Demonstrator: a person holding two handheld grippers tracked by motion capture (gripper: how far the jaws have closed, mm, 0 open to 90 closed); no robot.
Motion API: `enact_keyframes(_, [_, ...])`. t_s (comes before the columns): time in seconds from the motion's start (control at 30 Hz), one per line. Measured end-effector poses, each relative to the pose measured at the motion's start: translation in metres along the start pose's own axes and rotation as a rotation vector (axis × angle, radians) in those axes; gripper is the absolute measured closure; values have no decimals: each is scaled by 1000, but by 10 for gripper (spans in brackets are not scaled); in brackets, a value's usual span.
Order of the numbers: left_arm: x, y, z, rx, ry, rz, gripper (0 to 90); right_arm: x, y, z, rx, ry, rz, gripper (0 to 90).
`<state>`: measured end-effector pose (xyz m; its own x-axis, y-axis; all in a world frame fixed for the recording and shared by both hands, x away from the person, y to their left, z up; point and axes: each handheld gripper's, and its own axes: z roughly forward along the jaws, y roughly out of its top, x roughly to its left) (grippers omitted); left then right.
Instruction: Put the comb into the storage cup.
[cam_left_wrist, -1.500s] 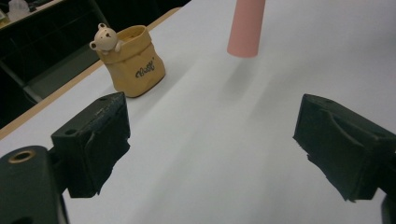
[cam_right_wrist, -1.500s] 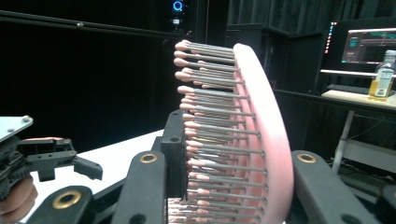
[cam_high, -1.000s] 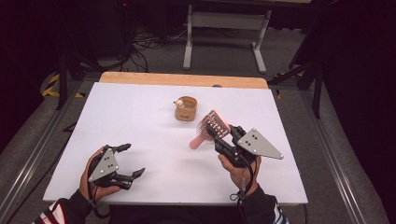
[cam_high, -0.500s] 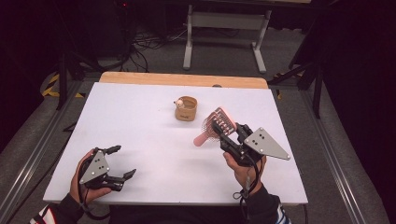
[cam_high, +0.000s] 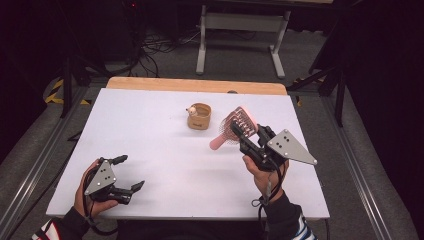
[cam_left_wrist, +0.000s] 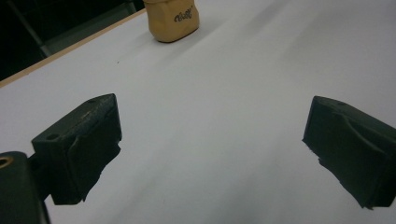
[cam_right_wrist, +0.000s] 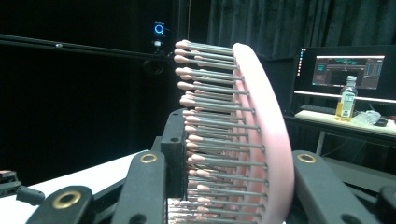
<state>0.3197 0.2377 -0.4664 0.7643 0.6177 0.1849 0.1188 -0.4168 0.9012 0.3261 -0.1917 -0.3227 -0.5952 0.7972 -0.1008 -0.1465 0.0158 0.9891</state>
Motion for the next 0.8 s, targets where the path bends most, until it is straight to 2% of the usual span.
enact_keyframes(0.1, [-1,0,1,-4,15,5,53,-2,1,3,0,-5,-7,635])
enact_keyframes(0.47, [-4,0,4,2,-3,13,54,-8,8,28,5,-39,-19,635])
enact_keyframes(0.63, [-4,0,3,8,5,18,58,-9,10,40,2,-51,-16,635])
enact_keyframes(0.8, [-4,0,4,2,2,13,61,-9,12,52,4,-66,-33,636])
